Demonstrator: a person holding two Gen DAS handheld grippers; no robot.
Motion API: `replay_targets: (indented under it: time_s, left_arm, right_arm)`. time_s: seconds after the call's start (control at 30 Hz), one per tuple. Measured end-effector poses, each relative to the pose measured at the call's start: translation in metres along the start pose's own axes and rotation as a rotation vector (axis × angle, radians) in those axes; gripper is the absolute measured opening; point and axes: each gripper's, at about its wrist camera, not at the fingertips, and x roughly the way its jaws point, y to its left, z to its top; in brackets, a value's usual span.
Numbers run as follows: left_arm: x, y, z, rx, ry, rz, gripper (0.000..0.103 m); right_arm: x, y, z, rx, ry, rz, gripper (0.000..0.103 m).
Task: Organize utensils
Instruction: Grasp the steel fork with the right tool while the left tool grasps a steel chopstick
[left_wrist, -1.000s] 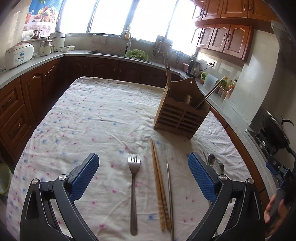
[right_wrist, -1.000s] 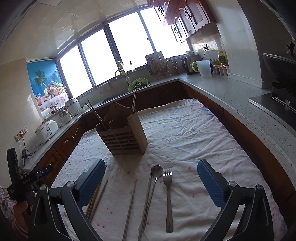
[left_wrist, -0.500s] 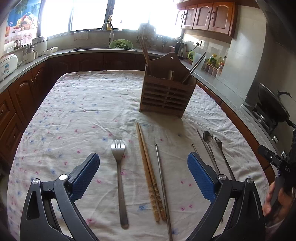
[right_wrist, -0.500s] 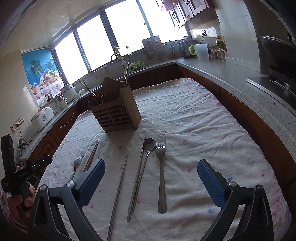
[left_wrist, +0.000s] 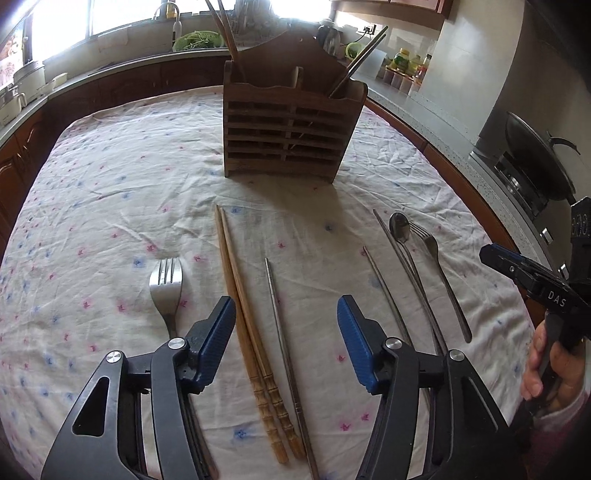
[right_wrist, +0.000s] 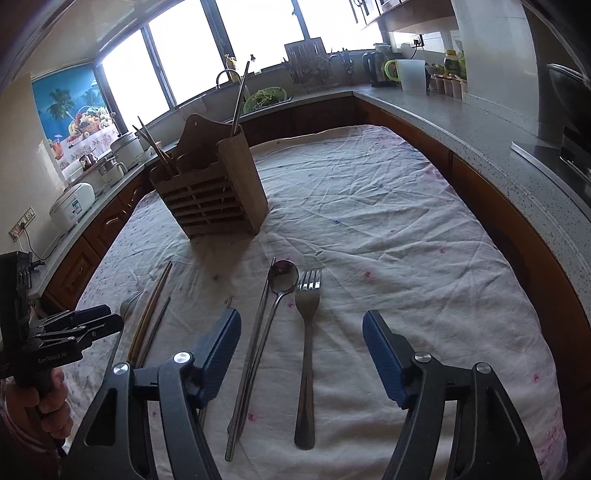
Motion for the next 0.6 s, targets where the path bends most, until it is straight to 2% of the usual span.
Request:
replay_targets:
  time_s: [0.2,0.4,0.6]
  left_arm:
    - [0.028,-0.002,0.010,0.032,0.079,0.010,0.041]
    - [0.058,-0.006,0.016,0.069,0.152,0.026,0.030]
    - [0.067,-0.010,0.020,0.096,0.170,0.045,0.029]
  right_arm:
    - [0.024,-0.002,0.003,-0.008,0.056,0.009,0.051]
    - [0.048,-0.005,0.004,-0.017,0.115,0.004,0.042]
    - [0.069,-0.003,0.004,-0.057,0.170,-0.017,0.034]
